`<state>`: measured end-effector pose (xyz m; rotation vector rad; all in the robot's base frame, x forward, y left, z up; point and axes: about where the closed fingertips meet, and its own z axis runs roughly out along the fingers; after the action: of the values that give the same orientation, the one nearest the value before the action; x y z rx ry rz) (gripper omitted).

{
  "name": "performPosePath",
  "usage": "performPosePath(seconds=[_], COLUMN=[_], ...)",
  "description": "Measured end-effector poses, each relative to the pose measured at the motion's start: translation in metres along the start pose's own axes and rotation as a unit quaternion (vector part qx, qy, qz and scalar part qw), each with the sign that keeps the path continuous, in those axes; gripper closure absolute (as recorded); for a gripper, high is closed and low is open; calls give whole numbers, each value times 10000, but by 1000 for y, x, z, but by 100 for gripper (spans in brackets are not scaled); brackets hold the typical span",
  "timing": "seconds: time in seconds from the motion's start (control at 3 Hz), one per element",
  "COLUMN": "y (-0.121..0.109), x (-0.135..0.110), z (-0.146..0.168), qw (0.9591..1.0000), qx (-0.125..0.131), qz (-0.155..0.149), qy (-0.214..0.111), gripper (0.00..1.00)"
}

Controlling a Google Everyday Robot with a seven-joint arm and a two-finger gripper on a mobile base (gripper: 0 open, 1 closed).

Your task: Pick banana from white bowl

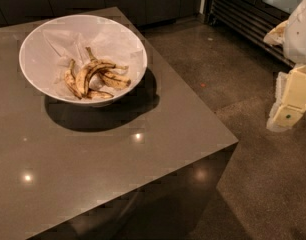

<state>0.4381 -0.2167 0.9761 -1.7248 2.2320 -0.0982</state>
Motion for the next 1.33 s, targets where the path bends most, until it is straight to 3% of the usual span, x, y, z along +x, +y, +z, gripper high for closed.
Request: performPosePath(seconds=[0.33,0.67,1.0,1.33], y=[0,-17,-51,-51], x=[0,-21,-67,-67], z=[0,-1,-6,-6], qw=[10000,9996,9964,9963], qx=[0,163,339,342], qz=[0,-219,-781,-781], qy=[0,15,-34,-36], gripper=[0,0,0,0])
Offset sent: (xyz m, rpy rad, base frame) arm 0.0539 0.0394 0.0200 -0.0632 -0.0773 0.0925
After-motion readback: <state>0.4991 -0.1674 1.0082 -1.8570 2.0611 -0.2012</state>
